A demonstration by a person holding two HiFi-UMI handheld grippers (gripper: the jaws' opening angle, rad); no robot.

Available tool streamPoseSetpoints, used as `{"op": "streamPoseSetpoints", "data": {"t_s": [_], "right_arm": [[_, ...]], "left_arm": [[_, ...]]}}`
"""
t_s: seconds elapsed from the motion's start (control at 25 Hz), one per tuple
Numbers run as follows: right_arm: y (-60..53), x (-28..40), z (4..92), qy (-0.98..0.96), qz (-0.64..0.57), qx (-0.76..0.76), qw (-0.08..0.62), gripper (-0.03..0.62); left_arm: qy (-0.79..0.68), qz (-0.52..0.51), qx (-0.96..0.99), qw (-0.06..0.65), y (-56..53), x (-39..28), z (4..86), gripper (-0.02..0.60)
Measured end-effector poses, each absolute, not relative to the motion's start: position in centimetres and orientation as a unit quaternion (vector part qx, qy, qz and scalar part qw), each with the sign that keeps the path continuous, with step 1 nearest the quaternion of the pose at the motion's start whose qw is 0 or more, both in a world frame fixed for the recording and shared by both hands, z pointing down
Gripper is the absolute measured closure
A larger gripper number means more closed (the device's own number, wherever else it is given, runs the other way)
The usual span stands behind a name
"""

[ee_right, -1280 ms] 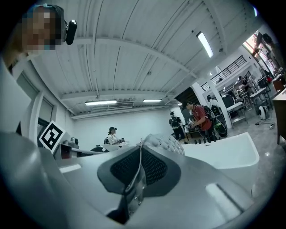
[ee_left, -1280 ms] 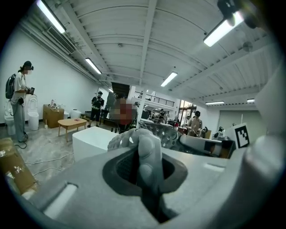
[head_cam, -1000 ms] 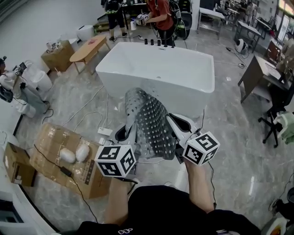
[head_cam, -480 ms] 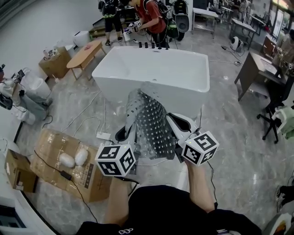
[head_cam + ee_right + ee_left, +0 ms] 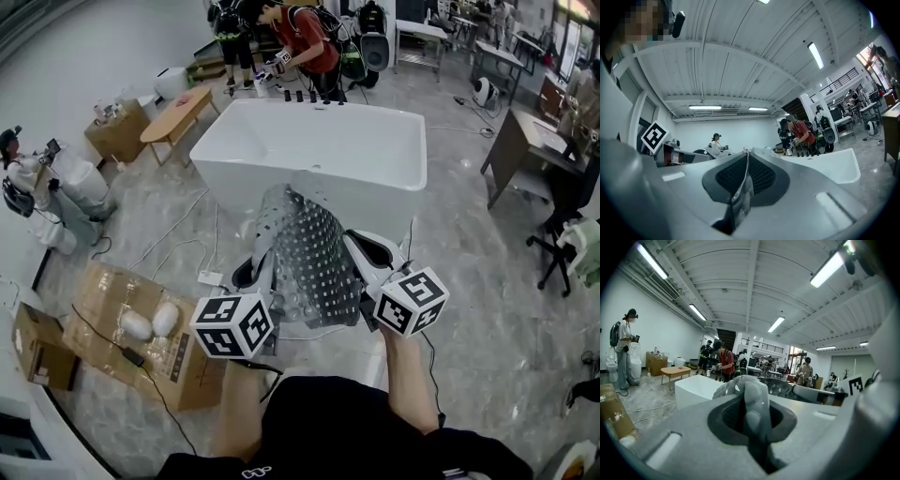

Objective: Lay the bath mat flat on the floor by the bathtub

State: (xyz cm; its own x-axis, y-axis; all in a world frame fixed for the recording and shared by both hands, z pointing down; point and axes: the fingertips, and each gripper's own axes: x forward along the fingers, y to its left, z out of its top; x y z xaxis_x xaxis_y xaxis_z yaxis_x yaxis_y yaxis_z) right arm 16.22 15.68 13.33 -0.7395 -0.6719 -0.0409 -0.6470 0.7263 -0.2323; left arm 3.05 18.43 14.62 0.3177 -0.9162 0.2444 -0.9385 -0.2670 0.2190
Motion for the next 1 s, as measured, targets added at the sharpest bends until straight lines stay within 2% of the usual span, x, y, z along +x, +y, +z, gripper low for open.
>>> {"op": "streamPoseSetpoints", "data": {"t_s": [0.68, 1.0], "right_arm": [[14.8, 16.8, 16.2, 0.922, -0.133, -0.361, 0.052, 0.582], [11.0, 14.6, 18.4, 0.915, -0.155, -0.372, 0.039, 0.582]], "left_arm": [[-0.574, 0.031, 0.798, 0.181, 16.8, 3.0, 15.9, 0.558], [-0.559, 0.028, 0.803, 0.203, 13.1, 1.1, 17.5, 0.558]]}}
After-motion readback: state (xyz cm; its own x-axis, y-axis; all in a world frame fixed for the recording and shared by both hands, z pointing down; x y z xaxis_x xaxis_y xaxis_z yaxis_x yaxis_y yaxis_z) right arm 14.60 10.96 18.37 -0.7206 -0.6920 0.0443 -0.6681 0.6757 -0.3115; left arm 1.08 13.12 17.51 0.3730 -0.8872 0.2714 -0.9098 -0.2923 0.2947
